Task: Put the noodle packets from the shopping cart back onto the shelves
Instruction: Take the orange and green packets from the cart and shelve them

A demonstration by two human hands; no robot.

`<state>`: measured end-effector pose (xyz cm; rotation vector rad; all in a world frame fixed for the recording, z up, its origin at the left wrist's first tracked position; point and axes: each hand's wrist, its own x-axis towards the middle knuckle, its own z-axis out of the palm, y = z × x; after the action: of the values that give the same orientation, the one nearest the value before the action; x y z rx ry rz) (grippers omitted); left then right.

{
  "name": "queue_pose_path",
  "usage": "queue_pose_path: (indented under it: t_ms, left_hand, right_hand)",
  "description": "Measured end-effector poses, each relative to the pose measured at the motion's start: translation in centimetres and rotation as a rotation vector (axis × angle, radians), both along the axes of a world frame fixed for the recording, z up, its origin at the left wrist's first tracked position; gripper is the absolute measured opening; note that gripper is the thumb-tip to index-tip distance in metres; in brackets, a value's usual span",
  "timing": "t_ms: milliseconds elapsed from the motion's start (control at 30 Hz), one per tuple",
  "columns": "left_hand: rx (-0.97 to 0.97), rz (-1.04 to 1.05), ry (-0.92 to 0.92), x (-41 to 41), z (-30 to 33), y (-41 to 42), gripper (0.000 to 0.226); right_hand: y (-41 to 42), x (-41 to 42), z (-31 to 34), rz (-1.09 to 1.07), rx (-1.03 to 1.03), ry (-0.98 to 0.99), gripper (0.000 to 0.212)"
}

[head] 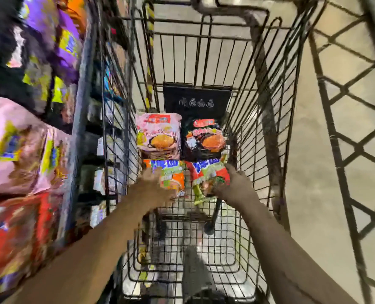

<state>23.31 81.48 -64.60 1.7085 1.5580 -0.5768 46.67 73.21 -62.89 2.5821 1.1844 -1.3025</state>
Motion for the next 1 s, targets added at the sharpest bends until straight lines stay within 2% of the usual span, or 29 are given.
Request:
queue_pose_path:
  t_ms: [67,200,300,433,500,600,633,733,800,933,1000]
  left_hand:
    - [-0.018,0.016,0.022,0.2,-3.1,0.0,0.105]
    - [0.040,0.060,0.035,-0.7,-8.5,0.1,0.087]
    - [0.037,0.099,0.022,-1.0,-10.2,0.0,0.097]
    - [0.013,0.290,-0.009,-1.0,-12.9,-0.3,0.100]
    - [0.006,0.374,-0.017,-0.7,-14.1,-0.2,0.102]
    - [-0.001,0.454,-0.029,-0.3,-15.3,0.0,0.107]
    - [0.006,0.461,-0.031,-0.3,-15.6,-0.1,0.111]
    - [0.039,0.466,-0.066,-0.5,-16.2,-0.4,0.115]
    - [0.068,0.484,-0.096,-0.8,-16.6,-0.5,0.117]
    - [0.089,0.553,-0.178,-1.1,-16.1,-1.1,0.115]
    - [0.086,0.598,-0.217,-0.7,-15.1,-1.2,0.108]
  right_hand:
    - [0.0,0.2,-3.8,-0.016,-0.053,0.022,0.096]
    - [0.1,0.7,-9.9,-0.063,-0.075,0.039,0.105]
    - [0.5,1.1,-13.3,-0.104,-0.044,0.048,0.102]
    - [0.8,1.8,-16.3,-0.158,-0.001,0.048,0.103]
    - [0.9,2.0,-17.6,-0.229,-0.026,0.093,0.112]
    - [0.2,3.2,-21.1,-0.283,-0.033,0.155,0.139]
    - [0.3,3.0,-20.9,-0.280,-0.030,0.157,0.139]
    - [1.1,2.0,-18.3,-0.260,-0.048,0.131,0.115]
    - [0.9,1.8,-18.2,-0.311,-0.024,0.123,0.115]
    - [-1.5,2.8,-22.3,-0.334,-0.023,0.203,0.110]
    - [-0.6,1.7,-18.8,-0.295,-0.014,0.187,0.111]
